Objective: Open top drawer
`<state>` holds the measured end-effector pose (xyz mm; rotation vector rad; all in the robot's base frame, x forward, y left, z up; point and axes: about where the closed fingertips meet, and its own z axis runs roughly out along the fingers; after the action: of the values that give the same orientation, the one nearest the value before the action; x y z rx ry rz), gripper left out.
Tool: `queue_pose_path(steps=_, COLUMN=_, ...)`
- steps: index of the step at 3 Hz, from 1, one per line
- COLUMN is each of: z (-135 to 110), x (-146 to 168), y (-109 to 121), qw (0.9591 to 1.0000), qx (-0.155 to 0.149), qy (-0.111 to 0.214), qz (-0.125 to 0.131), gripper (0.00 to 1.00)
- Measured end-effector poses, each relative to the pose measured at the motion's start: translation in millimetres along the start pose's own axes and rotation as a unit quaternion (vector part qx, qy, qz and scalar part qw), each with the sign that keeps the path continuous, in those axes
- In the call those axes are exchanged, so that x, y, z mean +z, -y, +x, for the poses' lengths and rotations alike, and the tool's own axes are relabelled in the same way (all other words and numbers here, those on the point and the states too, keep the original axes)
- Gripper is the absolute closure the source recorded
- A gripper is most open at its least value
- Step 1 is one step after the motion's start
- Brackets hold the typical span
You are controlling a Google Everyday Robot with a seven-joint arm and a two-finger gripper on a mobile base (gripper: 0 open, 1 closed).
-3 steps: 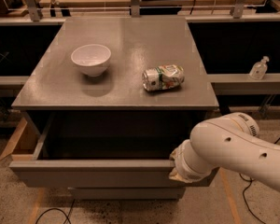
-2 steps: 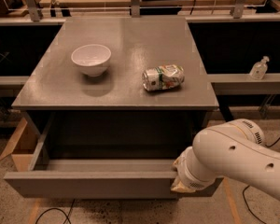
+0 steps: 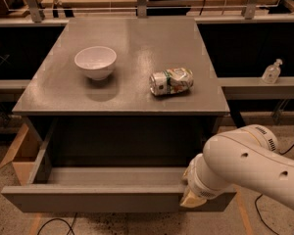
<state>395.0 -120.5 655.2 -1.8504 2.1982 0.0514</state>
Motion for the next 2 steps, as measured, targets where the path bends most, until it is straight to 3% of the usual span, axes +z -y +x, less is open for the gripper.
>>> queue_pose_path(steps=2, z=-0.4, x=-2.2, y=-0.1, qw=1.0, qx=-0.001, qy=-0.001, qz=0.003, gripper=0.58)
